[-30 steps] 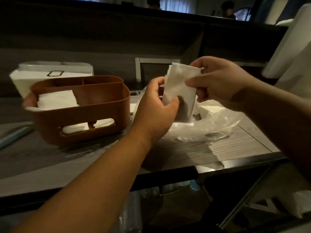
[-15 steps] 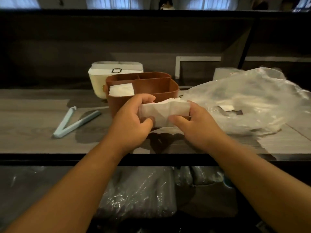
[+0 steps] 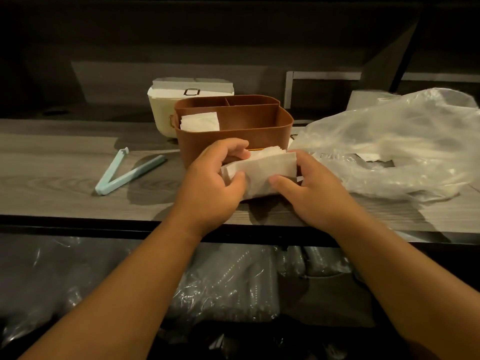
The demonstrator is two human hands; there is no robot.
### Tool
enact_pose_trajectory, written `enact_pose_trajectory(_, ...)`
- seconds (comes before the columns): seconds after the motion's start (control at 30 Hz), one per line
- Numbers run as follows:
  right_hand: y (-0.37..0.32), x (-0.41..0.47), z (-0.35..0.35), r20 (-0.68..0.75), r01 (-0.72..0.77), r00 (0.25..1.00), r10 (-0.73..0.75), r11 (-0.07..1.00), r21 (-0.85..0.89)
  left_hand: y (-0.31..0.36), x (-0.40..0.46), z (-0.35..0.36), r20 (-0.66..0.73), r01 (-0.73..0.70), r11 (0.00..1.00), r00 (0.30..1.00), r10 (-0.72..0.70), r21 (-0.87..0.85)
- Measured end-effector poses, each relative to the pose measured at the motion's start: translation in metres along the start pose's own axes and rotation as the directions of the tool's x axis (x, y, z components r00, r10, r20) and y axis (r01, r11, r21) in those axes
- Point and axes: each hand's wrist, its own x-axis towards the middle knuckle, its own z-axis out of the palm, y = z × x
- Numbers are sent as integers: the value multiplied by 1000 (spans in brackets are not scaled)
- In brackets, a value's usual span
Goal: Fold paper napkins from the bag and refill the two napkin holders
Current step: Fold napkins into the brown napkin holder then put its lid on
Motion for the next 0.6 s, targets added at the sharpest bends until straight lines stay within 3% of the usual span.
enact_pose_trajectory(0.33,4,-2,-2,6,36,999,-37,987,158,1,0,0,79,-46,998,996,43,43)
enact_pose_trajectory(0.6,4,-1,-2,54,70,996,-77,990,121,0,0,1,104,-43,995,994,33,93)
